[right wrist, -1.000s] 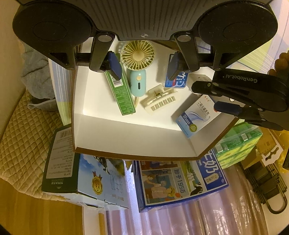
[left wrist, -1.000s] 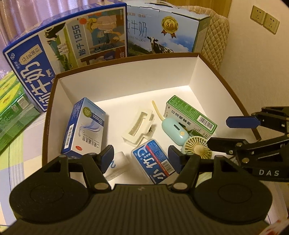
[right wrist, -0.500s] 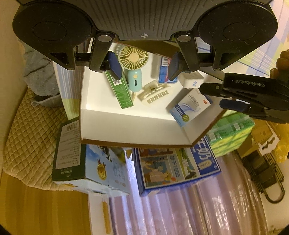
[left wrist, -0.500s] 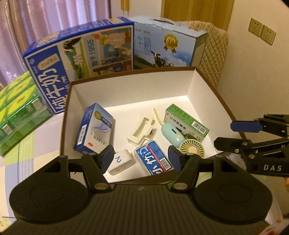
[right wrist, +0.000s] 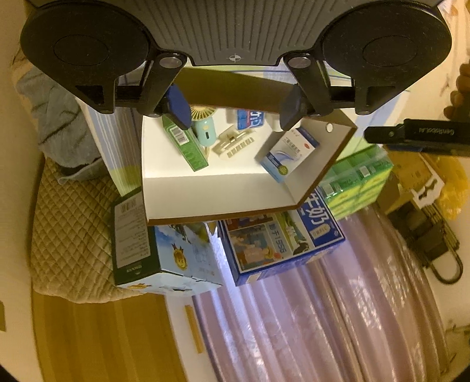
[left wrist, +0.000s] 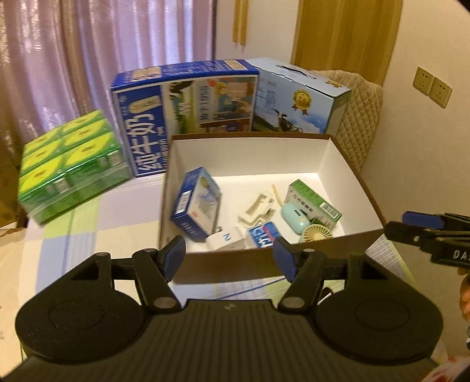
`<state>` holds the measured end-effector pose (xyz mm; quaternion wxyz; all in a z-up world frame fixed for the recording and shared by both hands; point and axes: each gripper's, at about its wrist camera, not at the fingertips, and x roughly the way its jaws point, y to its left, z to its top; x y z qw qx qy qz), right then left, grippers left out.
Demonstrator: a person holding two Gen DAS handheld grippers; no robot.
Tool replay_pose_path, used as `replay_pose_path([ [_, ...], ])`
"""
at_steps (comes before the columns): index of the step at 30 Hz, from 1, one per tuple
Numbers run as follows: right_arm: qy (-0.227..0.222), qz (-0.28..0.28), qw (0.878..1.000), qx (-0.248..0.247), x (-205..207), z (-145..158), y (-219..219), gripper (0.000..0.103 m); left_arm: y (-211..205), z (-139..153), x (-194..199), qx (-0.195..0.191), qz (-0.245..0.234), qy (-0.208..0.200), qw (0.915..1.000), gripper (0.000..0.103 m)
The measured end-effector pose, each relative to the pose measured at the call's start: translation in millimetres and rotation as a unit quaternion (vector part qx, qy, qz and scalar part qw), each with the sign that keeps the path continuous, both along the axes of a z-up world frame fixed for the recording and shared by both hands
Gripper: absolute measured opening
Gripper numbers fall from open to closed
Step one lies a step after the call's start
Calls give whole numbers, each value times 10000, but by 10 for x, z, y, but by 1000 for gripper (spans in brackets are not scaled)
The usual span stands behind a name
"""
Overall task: Organize rigid objects
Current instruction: 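Withdraw both open tools from the brown box back over the table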
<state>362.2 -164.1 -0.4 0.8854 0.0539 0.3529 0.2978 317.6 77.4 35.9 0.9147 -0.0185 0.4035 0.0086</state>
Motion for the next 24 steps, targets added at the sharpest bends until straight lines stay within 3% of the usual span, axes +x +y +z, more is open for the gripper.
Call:
replay_pose_path([
  [11,201,-151,9997,45,-455,-30,-104,69,282,34,-671,-186,428,-55,9989,63],
  [24,647,-48,9978,-160,-922,-295,-106,70,312,-198,-1276,-312,527,279,9977,63],
])
